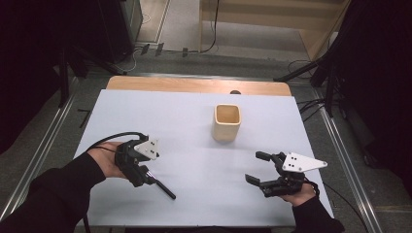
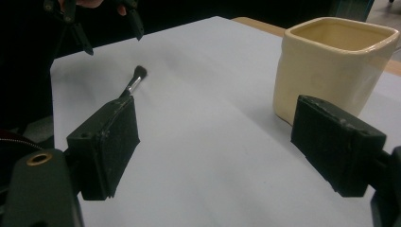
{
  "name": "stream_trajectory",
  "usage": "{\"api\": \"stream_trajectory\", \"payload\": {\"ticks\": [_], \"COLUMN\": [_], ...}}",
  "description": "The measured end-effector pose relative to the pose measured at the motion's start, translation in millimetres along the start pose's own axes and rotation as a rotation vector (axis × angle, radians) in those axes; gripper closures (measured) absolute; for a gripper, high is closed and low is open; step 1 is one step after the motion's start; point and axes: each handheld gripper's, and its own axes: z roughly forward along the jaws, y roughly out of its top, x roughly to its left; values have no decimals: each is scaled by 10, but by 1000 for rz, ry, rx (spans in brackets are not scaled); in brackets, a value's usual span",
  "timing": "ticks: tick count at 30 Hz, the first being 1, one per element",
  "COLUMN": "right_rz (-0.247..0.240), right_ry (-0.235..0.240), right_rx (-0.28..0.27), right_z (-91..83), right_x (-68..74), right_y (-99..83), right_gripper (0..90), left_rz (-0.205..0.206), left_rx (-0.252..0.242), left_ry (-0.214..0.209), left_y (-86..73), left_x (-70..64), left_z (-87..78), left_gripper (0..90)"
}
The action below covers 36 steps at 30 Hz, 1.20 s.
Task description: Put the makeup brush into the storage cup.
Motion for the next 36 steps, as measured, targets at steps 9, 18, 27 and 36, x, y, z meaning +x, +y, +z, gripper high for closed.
{"api": "stream_trajectory", "payload": {"ticks": [9, 18, 27, 36], "right_rz": [8, 4, 0, -6], "right_ry": [3, 3, 3, 6], "right_rx": [9, 12, 16, 27], "right_z": [6, 9, 14, 30], "right_x": [-2, -1, -1, 6], "right_y": [-2, -2, -2, -6], "right_gripper": [163, 164, 165, 165], "left_rz": [79, 146, 185, 215], "left_rx": [86, 103, 110, 152], "left_ry": [-29, -29, -24, -27], "left_y": [42, 57, 61, 80], "left_x": [12, 19, 22, 53], "left_z": [80, 95, 101, 130], "left_gripper": [213, 219, 221, 199]}}
